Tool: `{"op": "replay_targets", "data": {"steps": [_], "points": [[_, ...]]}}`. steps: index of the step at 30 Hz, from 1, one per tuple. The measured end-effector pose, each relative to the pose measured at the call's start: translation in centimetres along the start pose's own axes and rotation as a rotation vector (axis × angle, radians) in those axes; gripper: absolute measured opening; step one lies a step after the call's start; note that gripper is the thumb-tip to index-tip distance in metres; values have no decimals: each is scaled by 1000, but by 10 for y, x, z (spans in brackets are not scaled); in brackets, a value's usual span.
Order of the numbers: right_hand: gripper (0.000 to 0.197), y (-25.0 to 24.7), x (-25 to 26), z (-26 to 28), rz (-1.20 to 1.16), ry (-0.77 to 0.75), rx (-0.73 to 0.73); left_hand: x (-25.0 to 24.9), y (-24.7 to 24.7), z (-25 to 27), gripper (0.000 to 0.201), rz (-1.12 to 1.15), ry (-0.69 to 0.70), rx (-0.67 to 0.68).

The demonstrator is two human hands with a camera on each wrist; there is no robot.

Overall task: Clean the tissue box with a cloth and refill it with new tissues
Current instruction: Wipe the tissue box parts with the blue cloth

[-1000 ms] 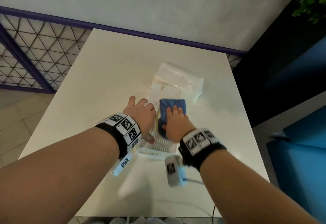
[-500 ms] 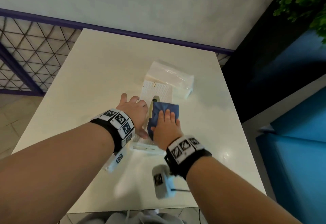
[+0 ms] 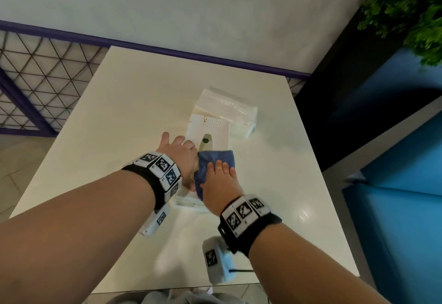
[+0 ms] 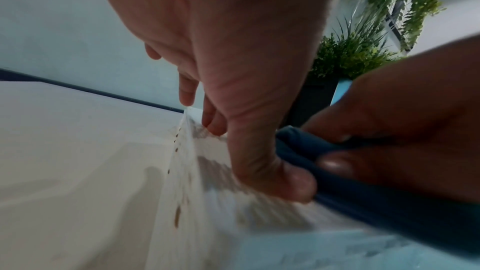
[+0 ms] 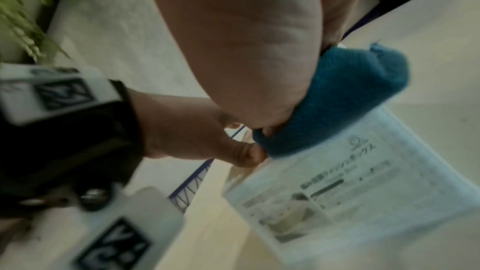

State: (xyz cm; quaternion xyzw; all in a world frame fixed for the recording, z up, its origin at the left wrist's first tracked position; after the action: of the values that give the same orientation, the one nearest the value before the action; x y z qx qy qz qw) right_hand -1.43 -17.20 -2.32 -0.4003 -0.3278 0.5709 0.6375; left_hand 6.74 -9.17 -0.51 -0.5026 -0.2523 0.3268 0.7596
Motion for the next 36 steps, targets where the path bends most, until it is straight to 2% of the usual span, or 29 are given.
{"op": "replay_targets", "data": {"steps": [4,6,8,11,14,17,21,24,26,27,29,30,32,36], "points": [[41,-16,0,28,-46,-143,10,-3,-1,0,89,-23,-10,3],[30,-31,-18,36,-204,-151,12,-3,-1,1,96,-55,-2,17],[21,-38,-50,39,-565,-60,-23,-2,-3,5,100,-82,35,41],[13,-40,-110,44,-1016,132,-234,5,-7,11,99,-172,120,96],[17,-46,-158,51,-1251,270,-421,15,-13,18,103,-292,144,119],[22,-58,-183,51,-1349,308,-500,21,-10,31,91,-155,12,4],[26,-83,-168,43,-1104,236,-574,27,15,47,119,50,-221,61],[32,-98,-136,24,-861,193,-578,31,21,45,116,80,-258,62],[37,-92,-108,0,-693,163,-487,32,21,43,108,118,-260,73],[41,-80,-94,-15,-598,138,-394,32,21,43,107,143,-266,78],[55,-47,-67,-42,-388,111,-176,33,25,42,112,183,-280,76],[64,-34,-58,-50,-285,117,-117,33,26,41,116,191,-285,71],[73,-20,-44,-58,-189,122,-73,34,28,39,121,193,-288,70],[65,-13,-29,-61,-162,-58,-20,33,27,38,119,175,-290,80]]}}
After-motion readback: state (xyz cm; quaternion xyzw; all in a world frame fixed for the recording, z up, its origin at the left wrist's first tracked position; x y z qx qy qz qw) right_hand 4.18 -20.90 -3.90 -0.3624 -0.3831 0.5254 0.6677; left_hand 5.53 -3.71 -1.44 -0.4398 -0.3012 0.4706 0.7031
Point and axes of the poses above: each hand's wrist, its own z-axis away from the middle knuckle, its own y-axis out of the palm, x = y × z, the point moved 5 cm from there along -z, towards the middle knuckle, and after that the axes turned 2 degrees about z, right-handed, at the moved point
